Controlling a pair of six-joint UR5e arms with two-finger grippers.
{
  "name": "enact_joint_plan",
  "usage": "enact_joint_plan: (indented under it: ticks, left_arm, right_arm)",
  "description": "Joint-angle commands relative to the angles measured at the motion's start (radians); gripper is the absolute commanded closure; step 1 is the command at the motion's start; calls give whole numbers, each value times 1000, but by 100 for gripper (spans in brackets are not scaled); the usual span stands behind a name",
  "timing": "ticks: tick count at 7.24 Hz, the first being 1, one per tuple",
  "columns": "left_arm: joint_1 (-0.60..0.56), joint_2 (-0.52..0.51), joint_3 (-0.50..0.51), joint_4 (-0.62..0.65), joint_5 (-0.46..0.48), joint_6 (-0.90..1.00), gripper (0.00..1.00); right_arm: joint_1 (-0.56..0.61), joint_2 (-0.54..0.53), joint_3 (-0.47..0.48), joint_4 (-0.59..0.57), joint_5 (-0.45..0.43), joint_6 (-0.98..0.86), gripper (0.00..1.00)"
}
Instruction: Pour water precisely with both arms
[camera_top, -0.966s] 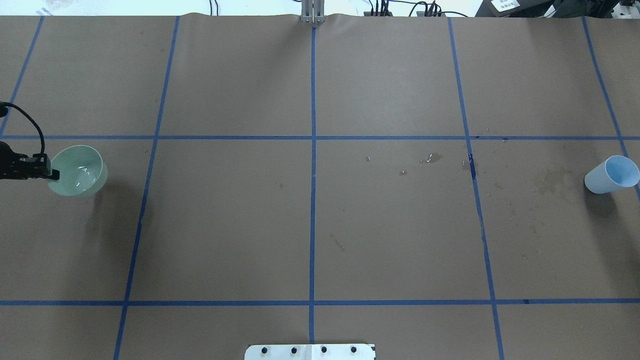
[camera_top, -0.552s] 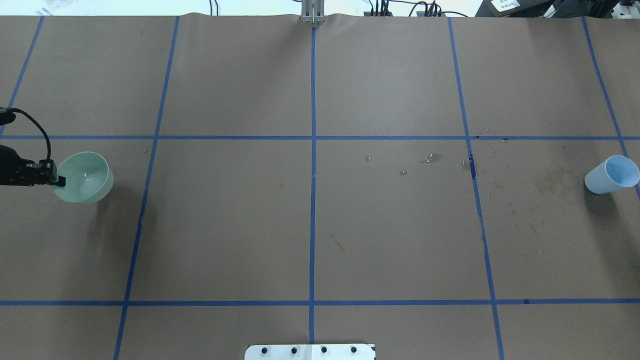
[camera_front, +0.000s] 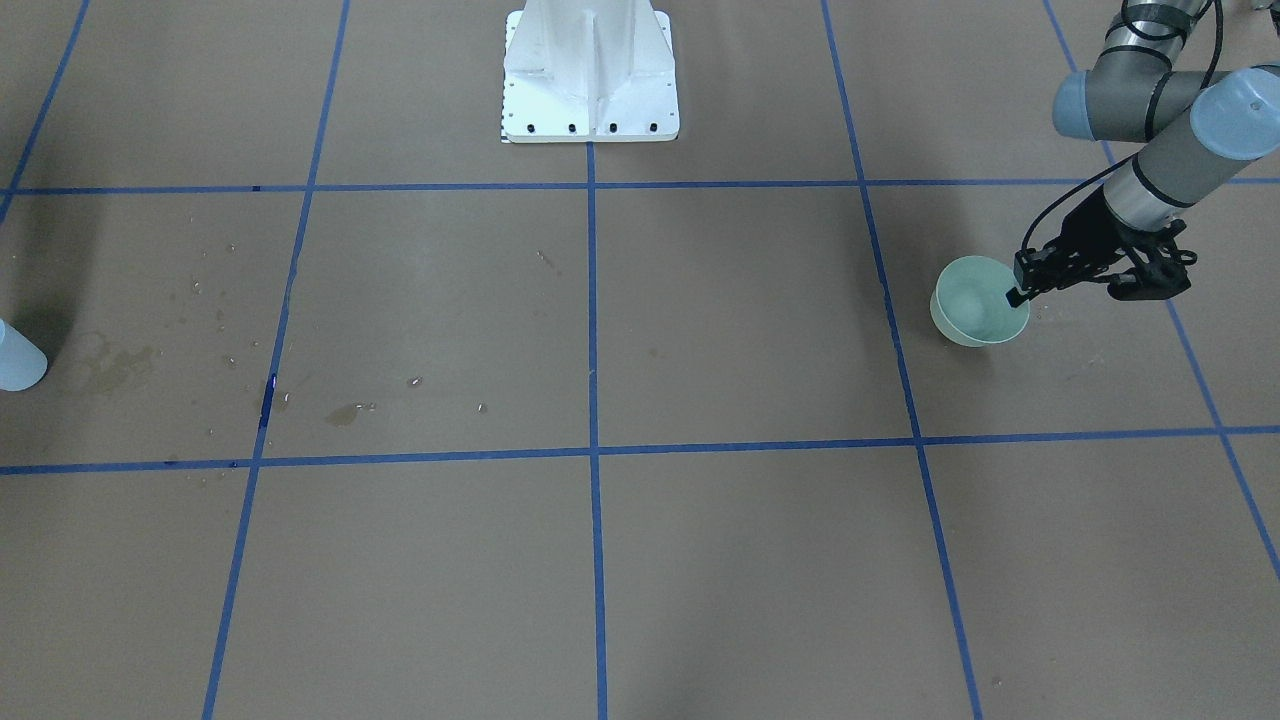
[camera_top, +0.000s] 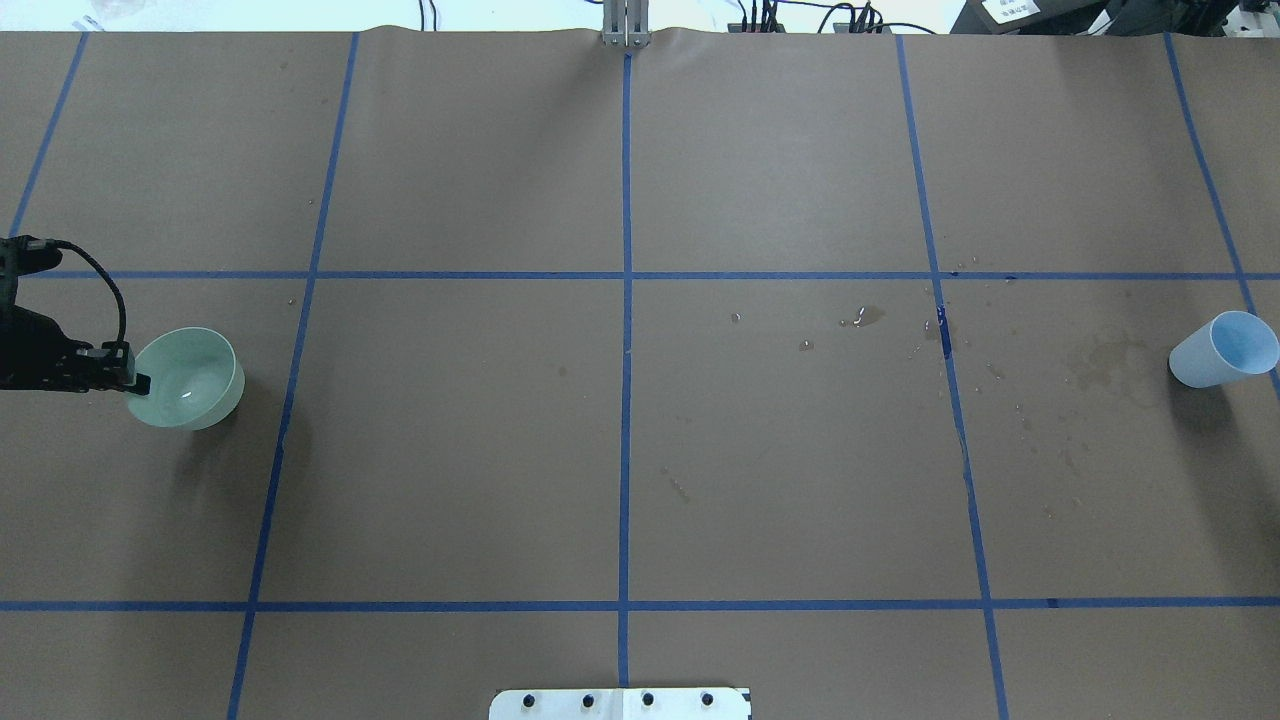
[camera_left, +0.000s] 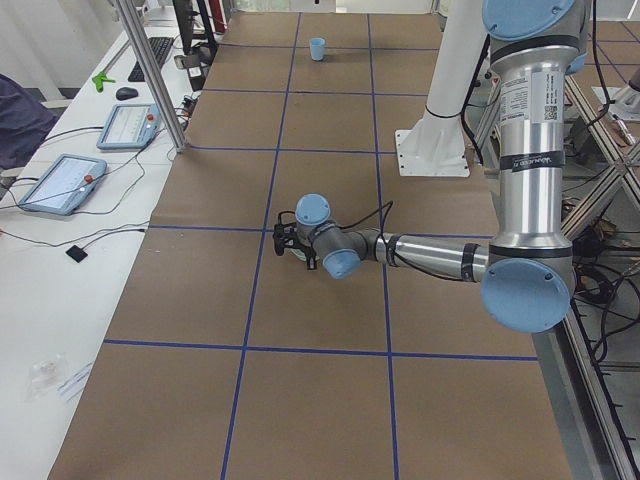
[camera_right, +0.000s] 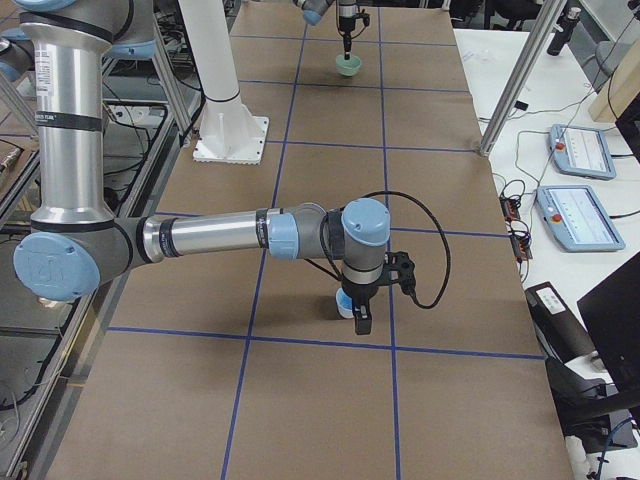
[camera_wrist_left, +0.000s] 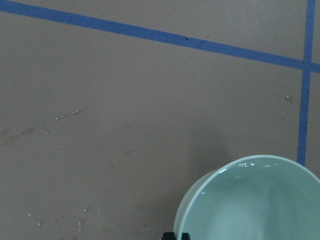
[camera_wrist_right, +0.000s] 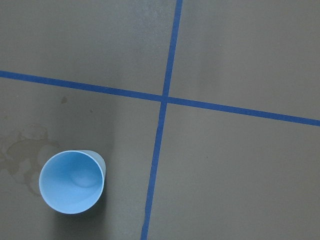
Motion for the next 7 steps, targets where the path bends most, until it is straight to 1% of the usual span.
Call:
enact_joint_plan:
  ticks: [1,2,3,4,6,7]
  left_arm:
    - [16,1,2,0,1,3,51]
    - [17,1,2,0,1,6,37]
    - [17,1,2,-1,3,9,9]
    - [17,2,-4,-1,10,9,0]
    - [-12,-2,-18,6,15,17,0]
    - [-76,-2,-17,52,12,96,0]
  right_arm:
    - [0,1,3,-2,0,0,1]
    - [0,1,3,0,2,0,1]
    - [0,1,1,0,0,-2,1]
    - [0,1,1,0,-5,-3,1]
    - [0,-1,-3,-6,-15,-3,1]
    - [0,-5,-8,-8,-15,-5,1]
